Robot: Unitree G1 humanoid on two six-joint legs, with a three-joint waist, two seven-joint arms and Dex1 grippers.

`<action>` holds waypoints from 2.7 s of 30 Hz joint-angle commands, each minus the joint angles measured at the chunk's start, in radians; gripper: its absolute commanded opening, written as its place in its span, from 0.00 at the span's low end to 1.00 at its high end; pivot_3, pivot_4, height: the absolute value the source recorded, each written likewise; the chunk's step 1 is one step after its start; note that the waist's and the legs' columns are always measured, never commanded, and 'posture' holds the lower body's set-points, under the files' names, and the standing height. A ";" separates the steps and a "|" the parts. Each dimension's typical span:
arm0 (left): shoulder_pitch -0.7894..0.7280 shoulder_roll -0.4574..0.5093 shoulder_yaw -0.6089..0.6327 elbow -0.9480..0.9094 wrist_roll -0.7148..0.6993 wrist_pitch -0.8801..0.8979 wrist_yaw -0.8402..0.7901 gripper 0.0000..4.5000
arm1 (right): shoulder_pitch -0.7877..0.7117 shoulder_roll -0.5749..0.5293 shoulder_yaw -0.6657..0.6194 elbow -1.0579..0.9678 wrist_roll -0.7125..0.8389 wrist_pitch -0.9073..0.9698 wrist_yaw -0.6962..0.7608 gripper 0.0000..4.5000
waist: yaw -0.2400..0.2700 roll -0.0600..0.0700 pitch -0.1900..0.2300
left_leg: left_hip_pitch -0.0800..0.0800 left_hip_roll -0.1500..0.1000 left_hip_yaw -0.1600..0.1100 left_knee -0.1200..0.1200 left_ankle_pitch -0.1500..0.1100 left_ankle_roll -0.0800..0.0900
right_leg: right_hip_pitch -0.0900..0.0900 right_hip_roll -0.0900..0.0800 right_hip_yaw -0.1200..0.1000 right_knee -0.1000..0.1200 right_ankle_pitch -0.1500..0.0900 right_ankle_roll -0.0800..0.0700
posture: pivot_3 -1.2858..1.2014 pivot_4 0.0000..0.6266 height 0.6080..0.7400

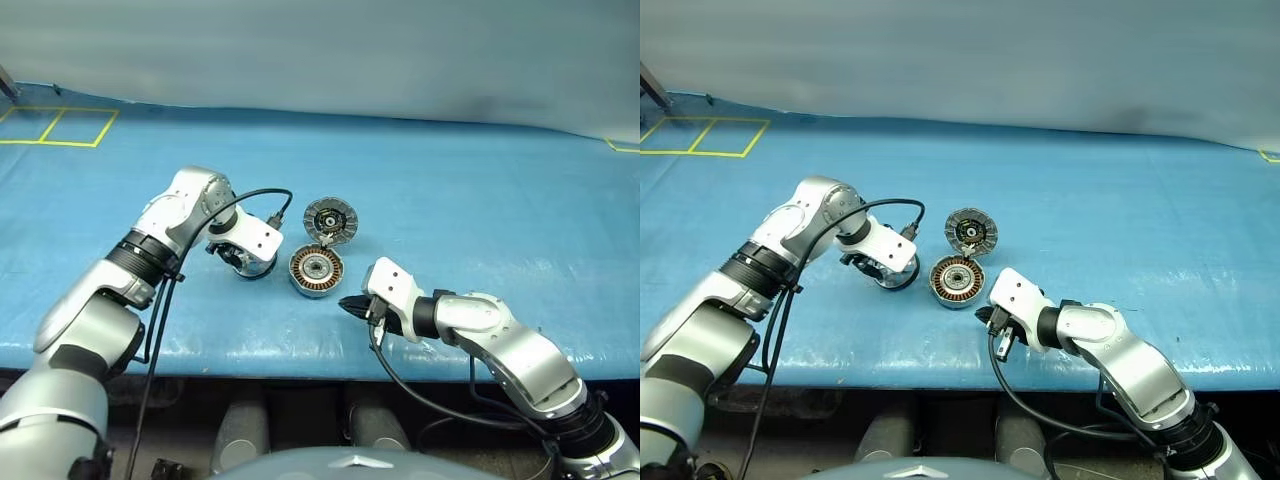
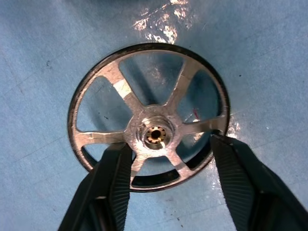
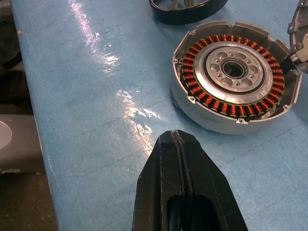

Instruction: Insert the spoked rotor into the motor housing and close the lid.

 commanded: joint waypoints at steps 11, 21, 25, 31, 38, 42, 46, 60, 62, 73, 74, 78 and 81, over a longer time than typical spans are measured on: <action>0.016 0.002 0.030 0.012 -0.033 -0.041 0.040 0.25 | -0.001 0.028 -0.014 -0.024 -0.002 -0.035 -0.027 0.00 | 0.000 0.000 0.000 | 0.001 0.000 0.000 0.000 0.000 0.000 | 0.000 0.000 0.000 0.001 0.000 0.000 | 0.52 0.24 1.00; 0.103 0.052 0.181 0.009 -0.226 -0.074 0.053 0.25 | 0.033 0.093 -0.070 0.026 -0.008 -0.104 -0.085 0.00 | 0.001 0.000 -0.001 | 0.001 0.000 0.000 0.000 0.000 0.000 | 0.000 0.000 0.000 0.001 0.000 0.000 | 0.52 0.24 1.00; 0.159 0.081 0.247 -0.003 -0.324 -0.082 0.042 0.25 | 0.058 0.116 -0.095 0.062 -0.018 -0.159 -0.102 0.00 | 0.001 0.000 -0.001 | 0.001 0.000 0.000 0.000 0.000 0.000 | 0.000 0.000 0.000 0.001 0.000 0.000 | 0.52 0.24 1.00; 0.242 0.050 0.375 -0.053 -0.557 -0.017 0.023 0.25 | 0.097 0.163 -0.104 0.153 -0.051 -0.333 -0.105 0.00 | 0.001 0.000 0.000 | 0.001 0.000 0.000 0.000 0.000 0.000 | 0.000 0.000 0.000 0.001 0.000 0.000 | 0.52 0.24 1.00; 0.253 0.029 0.421 -0.092 -0.683 0.120 0.016 0.25 | 0.166 0.289 -0.144 0.313 0.008 -0.597 -0.042 0.00 | 0.000 0.000 -0.001 | 0.002 0.000 0.000 0.000 0.000 0.000 | 0.001 0.000 0.000 0.002 0.000 0.000 | 0.52 0.24 1.00; 0.245 0.000 0.410 -0.085 -0.707 0.143 0.017 0.25 | 0.203 0.332 -0.169 0.403 0.069 -0.712 0.049 0.00 | 0.002 0.000 -0.001 | 0.002 0.000 0.000 0.000 0.000 0.000 | 0.002 0.000 0.000 0.001 0.000 0.000 | 0.52 0.24 1.00; 0.230 -0.038 0.397 -0.062 -0.707 0.161 0.019 0.25 | 0.232 0.341 -0.174 0.454 0.092 -0.744 0.100 0.00 | 0.000 0.000 -0.001 | 0.003 0.000 0.000 0.000 0.000 0.000 | 0.003 0.000 0.000 0.001 0.000 0.000 | 0.52 0.24 1.00; 0.077 -0.148 0.324 0.163 -0.619 0.054 0.001 0.25 | 0.274 0.344 -0.180 0.486 0.037 -0.860 0.079 0.00 | -0.001 0.000 -0.001 | 0.011 0.000 0.000 -0.001 0.001 0.000 | 0.010 0.001 0.000 0.000 0.000 -0.001 | 0.52 0.24 1.00; 0.063 -0.159 0.308 0.182 -0.608 0.037 -0.011 0.25 | 0.280 0.346 -0.183 0.481 0.034 -0.866 0.069 0.00 | -0.001 0.000 -0.001 | 0.011 0.000 0.000 -0.001 0.001 0.000 | 0.010 0.001 0.001 0.000 0.000 -0.001 | 0.52 0.24 1.00; 0.032 -0.178 0.276 0.267 -0.551 -0.045 -0.035 0.25 | 0.298 0.346 -0.198 0.478 0.028 -0.881 0.049 0.00 | -0.003 0.000 0.000 | 0.011 0.000 0.000 -0.002 0.000 0.000 | 0.010 0.001 0.001 -0.001 -0.001 -0.001 | 0.52 0.24 1.00; 0.031 -0.178 0.273 0.271 -0.546 -0.050 -0.037 0.25 | 0.297 0.345 -0.196 0.480 0.025 -0.882 0.047 0.00 | -0.003 0.000 0.000 | 0.011 0.000 0.000 -0.002 0.000 0.000 | 0.010 0.001 0.001 -0.001 -0.001 -0.001 | 0.52 0.24 1.00; 0.027 -0.187 0.270 0.283 -0.535 -0.066 -0.038 0.25 | 0.292 0.346 -0.191 0.490 0.013 -0.889 0.043 0.00 | -0.003 0.000 0.000 | 0.011 0.000 0.000 -0.002 0.000 0.000 | 0.010 0.001 0.001 -0.001 -0.001 -0.001 | 0.52 0.24 1.00; 0.023 -0.191 0.266 0.290 -0.531 -0.074 -0.046 0.25 | 0.290 0.347 -0.191 0.494 0.009 -0.894 0.040 0.00 | -0.003 0.000 0.000 | 0.011 0.000 0.000 -0.002 0.000 0.000 | 0.010 0.001 0.001 -0.001 -0.001 -0.001 | 0.52 0.24 1.00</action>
